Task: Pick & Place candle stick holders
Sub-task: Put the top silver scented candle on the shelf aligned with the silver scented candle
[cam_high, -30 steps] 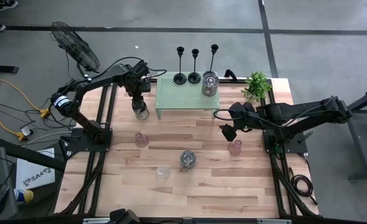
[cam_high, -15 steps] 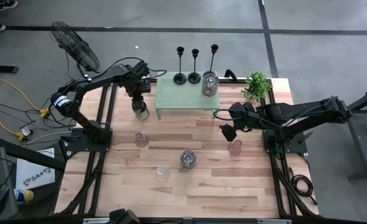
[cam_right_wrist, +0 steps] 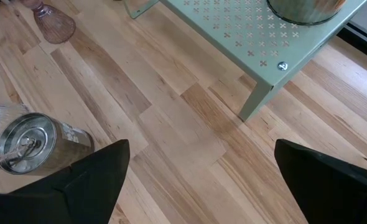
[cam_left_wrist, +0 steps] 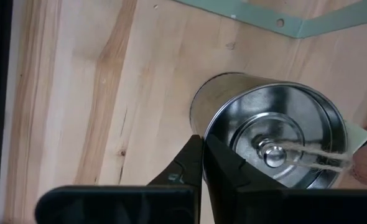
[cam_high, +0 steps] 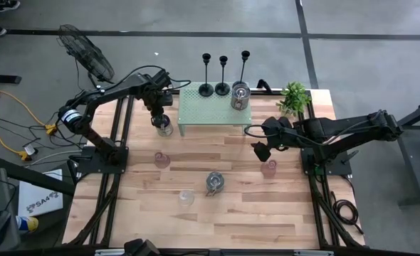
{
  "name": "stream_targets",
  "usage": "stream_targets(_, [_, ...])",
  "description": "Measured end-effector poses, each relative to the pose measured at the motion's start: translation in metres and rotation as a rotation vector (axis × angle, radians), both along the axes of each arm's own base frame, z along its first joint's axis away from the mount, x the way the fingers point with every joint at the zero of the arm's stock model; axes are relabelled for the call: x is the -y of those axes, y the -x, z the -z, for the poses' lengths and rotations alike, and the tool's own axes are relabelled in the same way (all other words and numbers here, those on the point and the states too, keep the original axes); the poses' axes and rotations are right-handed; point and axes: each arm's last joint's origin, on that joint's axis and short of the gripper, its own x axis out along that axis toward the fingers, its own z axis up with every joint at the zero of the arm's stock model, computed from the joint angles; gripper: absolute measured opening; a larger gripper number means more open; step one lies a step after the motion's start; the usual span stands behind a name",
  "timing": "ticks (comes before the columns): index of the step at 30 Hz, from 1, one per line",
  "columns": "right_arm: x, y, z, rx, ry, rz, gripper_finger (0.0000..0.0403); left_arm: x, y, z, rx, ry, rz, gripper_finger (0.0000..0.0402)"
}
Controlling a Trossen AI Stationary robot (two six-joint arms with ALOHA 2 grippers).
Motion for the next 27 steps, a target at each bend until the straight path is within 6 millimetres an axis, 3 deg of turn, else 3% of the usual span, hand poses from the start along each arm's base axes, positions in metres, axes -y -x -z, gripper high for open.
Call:
stream_targets(10, [0.000, 0.000, 0.000, 0.000, 0.000, 0.000, 0.0392, 0.002, 0.001, -0.002, 0.003, 0.055, -0.056, 0.0001])
stream_targets(20, [0.000, 0.000, 0.000, 0.000, 0.000, 0.000, 0.0392, 0.001, -0.001, -0.025, -0.018, 0.080, -0.089, 0.0000])
stream_targets(27, [0.000, 0.000, 0.000, -0.003, 0.004, -0.005, 0.0392, 0.000, -0.001, -0.031, -0.010, 0.084, -0.109, 0.0000])
